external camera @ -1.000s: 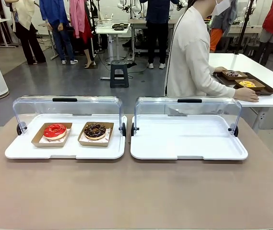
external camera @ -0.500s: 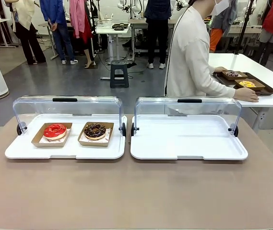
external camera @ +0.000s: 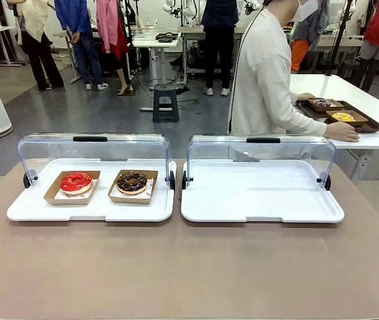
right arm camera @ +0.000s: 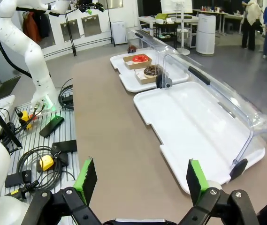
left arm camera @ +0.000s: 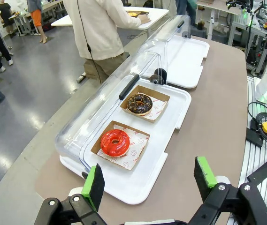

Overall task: Provide the desired donut to the person.
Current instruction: Place the picked Paper togo box onto the Handle tray extended by the person.

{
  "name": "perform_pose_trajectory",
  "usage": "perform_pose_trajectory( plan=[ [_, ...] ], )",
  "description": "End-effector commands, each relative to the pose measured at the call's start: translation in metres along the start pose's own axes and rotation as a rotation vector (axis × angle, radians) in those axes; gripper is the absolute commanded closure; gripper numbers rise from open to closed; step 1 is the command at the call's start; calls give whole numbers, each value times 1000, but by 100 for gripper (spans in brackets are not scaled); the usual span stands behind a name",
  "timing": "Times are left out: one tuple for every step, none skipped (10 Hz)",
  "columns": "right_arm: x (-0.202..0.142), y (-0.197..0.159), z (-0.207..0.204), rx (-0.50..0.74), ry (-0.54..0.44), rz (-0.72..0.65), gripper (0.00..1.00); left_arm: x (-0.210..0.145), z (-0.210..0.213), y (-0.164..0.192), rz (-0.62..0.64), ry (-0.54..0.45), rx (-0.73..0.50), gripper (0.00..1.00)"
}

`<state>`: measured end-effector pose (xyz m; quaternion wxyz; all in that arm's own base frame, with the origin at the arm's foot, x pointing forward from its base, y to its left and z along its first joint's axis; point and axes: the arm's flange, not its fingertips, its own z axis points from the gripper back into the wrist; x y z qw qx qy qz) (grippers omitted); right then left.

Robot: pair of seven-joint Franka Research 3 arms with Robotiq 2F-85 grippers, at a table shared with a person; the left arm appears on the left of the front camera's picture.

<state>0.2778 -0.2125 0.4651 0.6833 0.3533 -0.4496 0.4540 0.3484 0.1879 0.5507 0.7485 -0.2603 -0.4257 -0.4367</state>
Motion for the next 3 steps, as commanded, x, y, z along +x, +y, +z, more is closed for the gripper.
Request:
perform_pose_trajectory(
  plan=[
    [0, 5, -3, 8, 4, -20, 0, 1, -1, 0, -1, -5, 2, 0],
    [0, 5, -3, 8, 4, -20, 0, 1, -1, 0, -1, -5, 2, 0],
    [0, 5, -3, 8, 4, -20, 0, 1, -1, 0, -1, -5, 2, 0]
  ],
)
